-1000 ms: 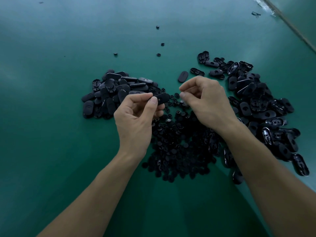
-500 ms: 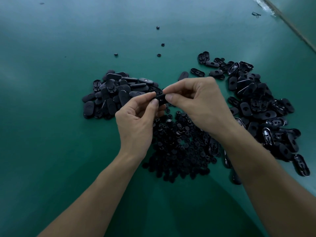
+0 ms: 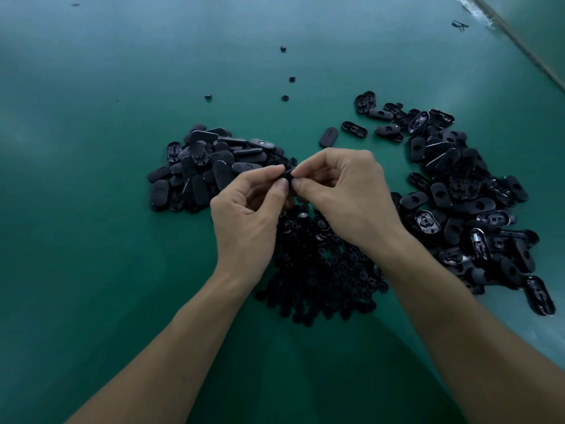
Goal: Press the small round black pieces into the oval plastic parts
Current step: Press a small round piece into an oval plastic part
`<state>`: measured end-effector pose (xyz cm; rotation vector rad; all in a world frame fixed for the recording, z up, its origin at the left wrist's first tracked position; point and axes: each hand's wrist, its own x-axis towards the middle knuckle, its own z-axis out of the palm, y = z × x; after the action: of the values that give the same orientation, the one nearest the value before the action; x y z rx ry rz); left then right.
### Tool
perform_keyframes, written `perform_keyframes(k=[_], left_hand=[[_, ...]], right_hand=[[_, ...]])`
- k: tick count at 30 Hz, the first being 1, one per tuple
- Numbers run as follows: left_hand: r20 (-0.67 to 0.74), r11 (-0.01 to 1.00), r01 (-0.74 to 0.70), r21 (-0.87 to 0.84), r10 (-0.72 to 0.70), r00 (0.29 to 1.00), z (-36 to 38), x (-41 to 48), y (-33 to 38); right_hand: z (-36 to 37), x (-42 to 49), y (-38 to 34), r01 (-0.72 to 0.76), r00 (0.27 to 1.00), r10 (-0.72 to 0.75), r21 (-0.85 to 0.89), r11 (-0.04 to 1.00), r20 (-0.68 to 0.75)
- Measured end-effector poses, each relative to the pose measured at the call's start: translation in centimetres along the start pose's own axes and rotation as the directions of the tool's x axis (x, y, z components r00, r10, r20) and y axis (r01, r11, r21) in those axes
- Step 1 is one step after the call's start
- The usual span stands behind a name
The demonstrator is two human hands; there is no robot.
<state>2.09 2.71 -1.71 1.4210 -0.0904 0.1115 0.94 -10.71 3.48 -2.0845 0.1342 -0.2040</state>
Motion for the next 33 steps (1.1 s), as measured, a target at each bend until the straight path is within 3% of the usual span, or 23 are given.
perform_keyframes(k=[8, 18, 23, 26, 33], left_hand=[[0.016, 0.999, -0.007, 0.037, 0.006, 1.0, -0.1, 0.0, 0.1], [-0.028, 0.999, -0.022, 0.043, 0.023, 0.999, -0.2, 0.1, 0.0], [0.012, 1.0, 0.007, -0.029, -0.007, 1.0, -0.1, 0.0, -0.1], [0.06, 0.999, 0.013, -0.036, -0.011, 0.998, 0.1, 0.0, -0.1], [0.106, 0.997, 0.039, -0.07, -0.032, 0.994, 0.1, -0.1, 0.1]], right_hand=[[0.7, -0.2, 0.0, 0.028, 0.998, -0.03, -0.036, 0.999, -0.057], [1.8, -0.8, 0.7, -0.044, 0.999, 0.048, 0.207, 0.977, -0.015], [1.0, -0.8, 0.7, -0.006, 1.0, 0.003, 0.162, 0.987, 0.019], [0.1, -0.4, 0.9, 0.057, 0.998, -0.056, 0.023, 0.998, -0.017], [-2.0, 1.0, 1.3, 0.091, 0.982, -0.088, -0.008, 0.996, 0.168]])
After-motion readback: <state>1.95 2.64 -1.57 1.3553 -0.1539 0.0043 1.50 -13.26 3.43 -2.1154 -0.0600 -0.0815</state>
